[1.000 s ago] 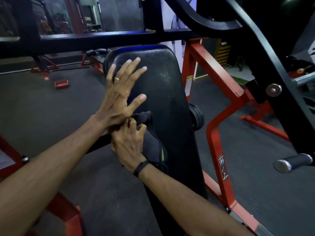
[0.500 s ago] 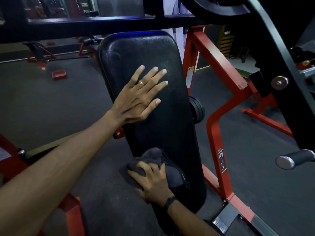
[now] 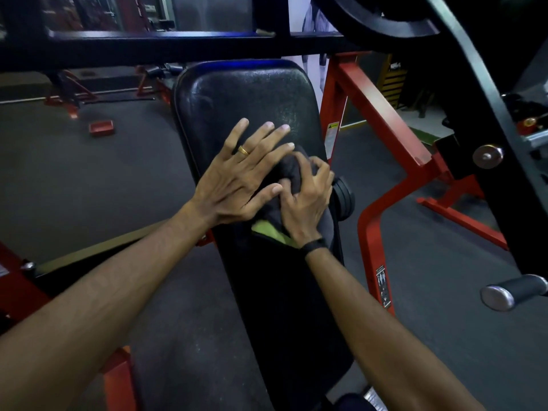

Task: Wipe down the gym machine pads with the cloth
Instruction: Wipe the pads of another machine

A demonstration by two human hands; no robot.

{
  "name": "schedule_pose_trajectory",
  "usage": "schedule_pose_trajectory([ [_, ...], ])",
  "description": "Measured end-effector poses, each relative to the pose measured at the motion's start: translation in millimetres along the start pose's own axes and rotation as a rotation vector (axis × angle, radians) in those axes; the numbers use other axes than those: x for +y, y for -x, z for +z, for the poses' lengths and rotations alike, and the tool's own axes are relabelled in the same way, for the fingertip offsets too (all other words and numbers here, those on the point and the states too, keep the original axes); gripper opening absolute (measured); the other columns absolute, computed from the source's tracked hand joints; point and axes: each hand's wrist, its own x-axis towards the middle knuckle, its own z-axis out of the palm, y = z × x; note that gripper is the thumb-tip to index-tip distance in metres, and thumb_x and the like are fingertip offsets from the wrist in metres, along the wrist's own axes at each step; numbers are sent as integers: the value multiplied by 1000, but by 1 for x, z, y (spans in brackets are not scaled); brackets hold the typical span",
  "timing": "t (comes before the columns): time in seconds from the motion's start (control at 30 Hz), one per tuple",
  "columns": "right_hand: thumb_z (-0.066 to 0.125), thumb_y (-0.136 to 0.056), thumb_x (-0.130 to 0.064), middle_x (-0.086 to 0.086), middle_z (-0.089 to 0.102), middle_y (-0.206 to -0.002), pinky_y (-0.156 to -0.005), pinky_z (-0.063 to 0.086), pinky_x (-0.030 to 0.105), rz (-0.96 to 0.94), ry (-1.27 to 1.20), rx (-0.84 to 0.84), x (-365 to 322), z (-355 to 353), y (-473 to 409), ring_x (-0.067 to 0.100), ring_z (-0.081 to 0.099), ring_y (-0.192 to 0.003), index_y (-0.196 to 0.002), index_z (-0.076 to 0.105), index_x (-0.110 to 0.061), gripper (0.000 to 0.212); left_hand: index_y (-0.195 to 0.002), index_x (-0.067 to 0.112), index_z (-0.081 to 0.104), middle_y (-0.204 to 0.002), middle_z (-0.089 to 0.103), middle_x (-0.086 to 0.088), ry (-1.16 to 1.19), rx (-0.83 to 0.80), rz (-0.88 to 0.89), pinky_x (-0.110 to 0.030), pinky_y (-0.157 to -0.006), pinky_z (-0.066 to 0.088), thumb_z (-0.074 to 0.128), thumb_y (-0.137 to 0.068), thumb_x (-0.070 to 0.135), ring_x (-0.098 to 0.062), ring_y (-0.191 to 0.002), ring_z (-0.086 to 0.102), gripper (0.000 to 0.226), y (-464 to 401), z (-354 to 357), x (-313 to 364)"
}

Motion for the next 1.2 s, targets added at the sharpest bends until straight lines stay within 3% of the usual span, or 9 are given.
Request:
schedule_pose_trajectory([
  [0.13,57,-82,-32,16,52,-127,-91,44,46,-73,45,-29,30,-11,55,33,50,-114,-129,51,-26,48,-151,6,39,-161,31,-14,-41,-27,14,-51,-125,7,28,-104,47,-28,-150,27,64,0,3,-1],
  [0.23,55,-85,-33,8,40,-134,-94,48,52,33,33,-93,68,-27,126,36,49,-119,-134,45,-28,50,-151,7,40,-161,31,-14,-60,-38,15,-51,-125,6,27,-104,49,-28,-149,30,65,0,4,0],
  [0.37,50,-87,-33,5,39,-134,-91,48,59,189,43,-126,88,-44,187,30,46,-119,-134,46,-28,47,-150,7,41,-161,31,-13,-76,-49,14,-51,-125,6,28,-104,52,-29,-148,32,65,0,4,1],
  [0.53,51,-85,-26,19,49,-128,-96,44,52,137,-16,-31,47,-23,102,33,48,-117,-132,49,-25,47,-150,7,41,-161,32,-13,-89,-59,28,-52,-124,10,31,-103,52,-30,-146,36,66,1,2,2],
  [0.73,54,-83,-31,12,55,-122,-87,44,45,45,19,38,10,2,-27,28,50,-109,-131,62,-19,50,-150,6,40,-161,32,-14,-97,-58,21,-52,-124,10,29,-103,53,-30,-146,35,67,2,1,2],
  [0.93,55,-86,-27,17,53,-125,-98,40,41,80,25,23,60,-16,50,32,49,-116,-126,65,-10,45,-150,6,42,-160,33,-14,-101,-52,23,-53,-123,10,28,-104,52,-30,-145,37,66,3,2,1],
  [1.1,52,-84,-24,19,48,-128,-99,44,51,227,19,-24,89,-32,127,31,46,-120,-127,60,-13,45,-149,7,42,-160,33,-14,-108,-56,12,-53,-123,10,29,-104,53,-30,-144,38,66,2,4,2],
  [1.2,50,-84,-22,17,49,-124,-96,45,56,273,-16,31,81,-29,129,30,47,-117,-125,64,-11,44,-150,8,42,-160,33,-14,-128,-68,25,-53,-123,11,30,-104,53,-30,-144,38,66,2,4,1],
])
